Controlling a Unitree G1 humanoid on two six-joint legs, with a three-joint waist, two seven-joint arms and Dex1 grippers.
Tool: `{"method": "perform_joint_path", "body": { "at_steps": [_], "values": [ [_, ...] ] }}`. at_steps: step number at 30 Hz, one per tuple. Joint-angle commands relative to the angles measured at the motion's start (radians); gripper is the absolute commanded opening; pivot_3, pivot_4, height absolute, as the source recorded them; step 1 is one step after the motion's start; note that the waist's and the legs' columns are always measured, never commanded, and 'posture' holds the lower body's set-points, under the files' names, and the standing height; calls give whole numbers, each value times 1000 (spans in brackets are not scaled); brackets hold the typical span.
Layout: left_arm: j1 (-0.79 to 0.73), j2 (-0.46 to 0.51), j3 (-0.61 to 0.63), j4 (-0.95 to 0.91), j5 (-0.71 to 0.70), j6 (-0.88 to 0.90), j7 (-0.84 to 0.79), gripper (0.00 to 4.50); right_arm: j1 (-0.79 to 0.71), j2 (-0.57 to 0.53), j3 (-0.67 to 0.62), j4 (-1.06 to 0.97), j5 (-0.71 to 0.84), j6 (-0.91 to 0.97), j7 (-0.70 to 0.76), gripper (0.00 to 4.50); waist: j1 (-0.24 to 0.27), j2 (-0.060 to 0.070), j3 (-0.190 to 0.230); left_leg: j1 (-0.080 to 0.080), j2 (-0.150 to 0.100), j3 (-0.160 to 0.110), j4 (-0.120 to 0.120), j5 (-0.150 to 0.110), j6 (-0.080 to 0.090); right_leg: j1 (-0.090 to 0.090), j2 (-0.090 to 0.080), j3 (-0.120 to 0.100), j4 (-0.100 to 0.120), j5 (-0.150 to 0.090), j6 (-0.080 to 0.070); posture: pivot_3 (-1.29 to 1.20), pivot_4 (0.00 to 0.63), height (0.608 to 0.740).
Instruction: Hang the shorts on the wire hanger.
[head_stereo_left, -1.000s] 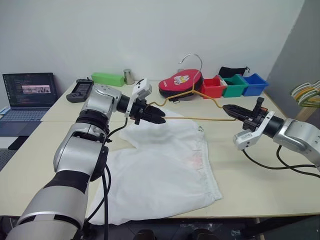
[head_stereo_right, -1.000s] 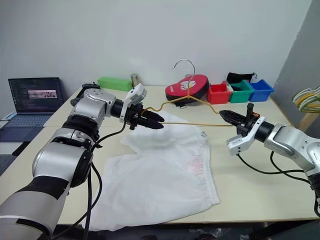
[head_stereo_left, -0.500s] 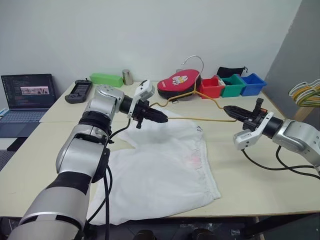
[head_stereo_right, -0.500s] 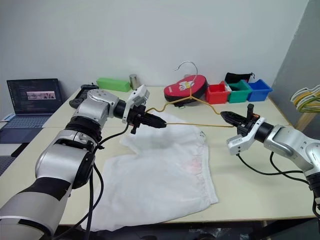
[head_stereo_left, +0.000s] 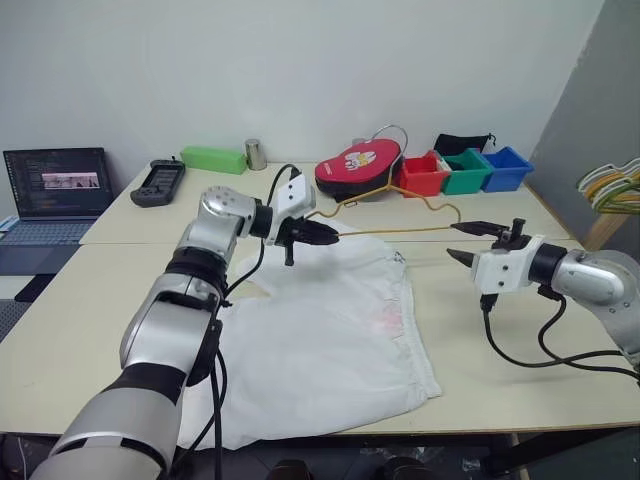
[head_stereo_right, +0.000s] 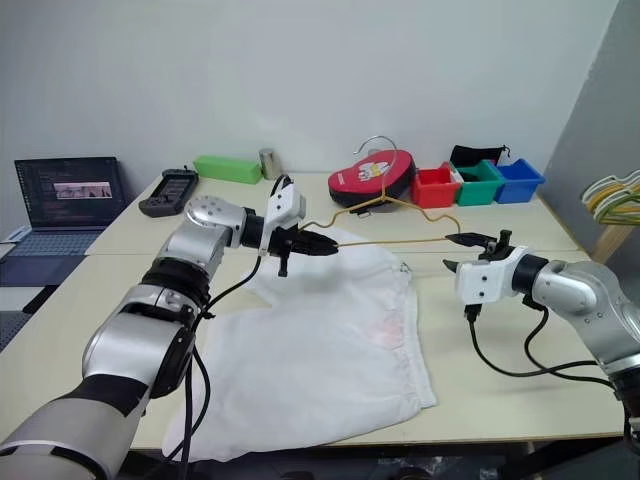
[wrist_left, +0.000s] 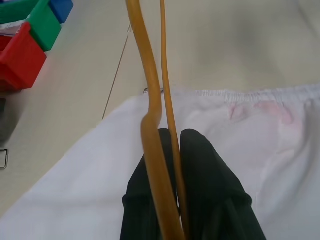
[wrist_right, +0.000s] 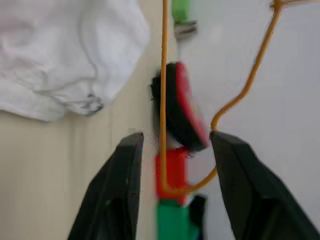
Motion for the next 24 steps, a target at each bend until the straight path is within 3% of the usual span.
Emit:
{"method": "perform_joint_path", "body": {
  "at_steps": [1,6,10,15,23,24],
  "values": [
    [41,26,-33,-104,85,-242,109,27,-52,-9,-117,-97,224,328,97,3266,3,0,0,0,0,0,0,0,0,0,0,0,0,0,0,136,0,740],
    [77,23,-40,-168,116,-393,189,27,-57,-70,-93,-127,255,470,237,4481,25,0,-1,1,0,0,0,0,0,0,1,-1,-1,1,-1,146,0,740],
    [83,8,-45,-205,133,-486,247,27,-71,-63,-53,-118,227,499,278,4481,33,0,-1,0,0,0,0,0,1,0,1,-1,-2,1,-1,151,0,740],
    [111,22,-75,-261,151,-580,258,27,-134,3,-32,-29,161,518,212,4481,30,0,-1,0,0,1,0,0,1,0,1,-1,-1,1,-1,175,0,740],
    [124,39,-100,-270,188,-665,313,27,-125,16,-32,10,99,473,220,4481,48,0,-1,0,0,1,0,0,1,-1,1,-2,-1,1,-1,183,0,740],
    [123,40,-102,-266,189,-668,315,27,-116,7,-28,7,91,459,230,4311,50,0,-1,0,0,1,0,0,1,-1,1,-2,-1,1,-1,181,0,740]
  ]
}}
